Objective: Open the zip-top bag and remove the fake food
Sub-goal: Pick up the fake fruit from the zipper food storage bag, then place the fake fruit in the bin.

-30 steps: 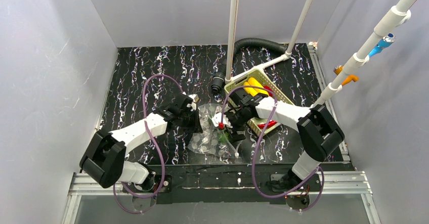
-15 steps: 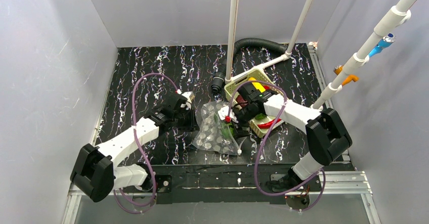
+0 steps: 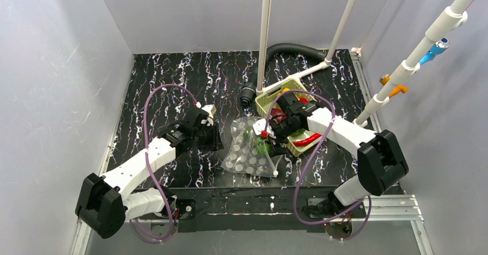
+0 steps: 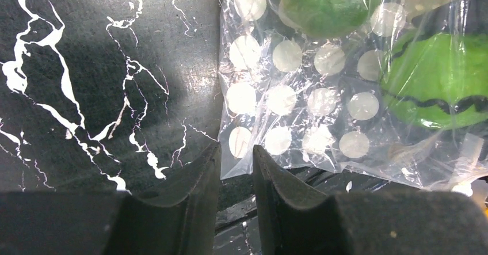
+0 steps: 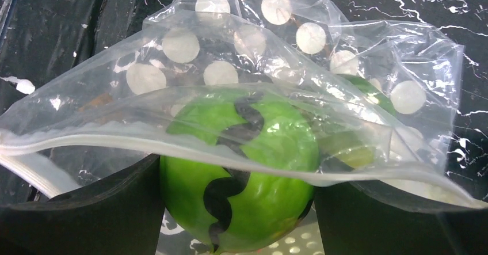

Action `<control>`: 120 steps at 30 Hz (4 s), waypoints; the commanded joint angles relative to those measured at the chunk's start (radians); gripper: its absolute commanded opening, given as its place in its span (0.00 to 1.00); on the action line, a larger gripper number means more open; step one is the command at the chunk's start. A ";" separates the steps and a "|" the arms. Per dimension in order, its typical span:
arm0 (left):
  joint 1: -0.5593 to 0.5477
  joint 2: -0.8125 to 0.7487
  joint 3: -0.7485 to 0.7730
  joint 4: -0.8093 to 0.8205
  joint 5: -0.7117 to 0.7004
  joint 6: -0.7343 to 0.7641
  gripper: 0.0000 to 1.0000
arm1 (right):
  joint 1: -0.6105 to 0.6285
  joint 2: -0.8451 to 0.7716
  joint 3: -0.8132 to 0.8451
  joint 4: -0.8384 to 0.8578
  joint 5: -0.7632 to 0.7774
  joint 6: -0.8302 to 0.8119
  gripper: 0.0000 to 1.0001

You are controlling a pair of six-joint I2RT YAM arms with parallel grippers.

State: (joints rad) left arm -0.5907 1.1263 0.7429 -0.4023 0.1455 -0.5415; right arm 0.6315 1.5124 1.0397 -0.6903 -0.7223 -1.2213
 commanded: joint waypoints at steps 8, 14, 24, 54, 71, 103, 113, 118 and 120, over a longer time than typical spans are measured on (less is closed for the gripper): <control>0.009 -0.087 0.015 -0.063 -0.036 0.010 0.36 | -0.049 -0.086 0.021 -0.046 -0.066 -0.031 0.01; 0.011 -0.107 0.014 -0.073 -0.043 0.008 0.42 | -0.070 -0.105 0.017 -0.054 -0.081 -0.032 0.01; 0.012 -0.132 0.021 -0.077 -0.036 0.009 0.48 | -0.088 -0.106 0.007 -0.052 -0.097 -0.029 0.01; 0.012 0.178 -0.162 0.288 0.191 -0.122 0.00 | -0.181 -0.096 0.055 -0.110 -0.176 0.010 0.01; 0.029 -0.028 -0.150 0.042 -0.016 -0.061 0.09 | -0.451 -0.142 0.061 -0.058 0.005 0.123 0.01; 0.041 -0.336 -0.129 0.010 -0.055 -0.030 0.98 | -0.509 -0.236 -0.108 0.013 0.124 0.177 0.65; 0.047 -0.376 -0.120 0.006 -0.047 -0.027 0.98 | -0.520 -0.275 -0.108 0.032 0.088 0.215 0.83; 0.048 -0.397 -0.121 0.005 -0.054 -0.023 0.99 | -0.522 -0.279 -0.103 0.032 0.069 0.224 0.90; 0.049 -0.402 -0.120 0.002 -0.055 -0.022 1.00 | -0.522 -0.278 -0.104 0.032 0.068 0.224 0.92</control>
State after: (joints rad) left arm -0.5488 0.7509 0.5884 -0.3779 0.1040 -0.5819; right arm 0.1146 1.2549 0.9329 -0.6773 -0.6144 -1.0130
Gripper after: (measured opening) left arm 0.993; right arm 0.904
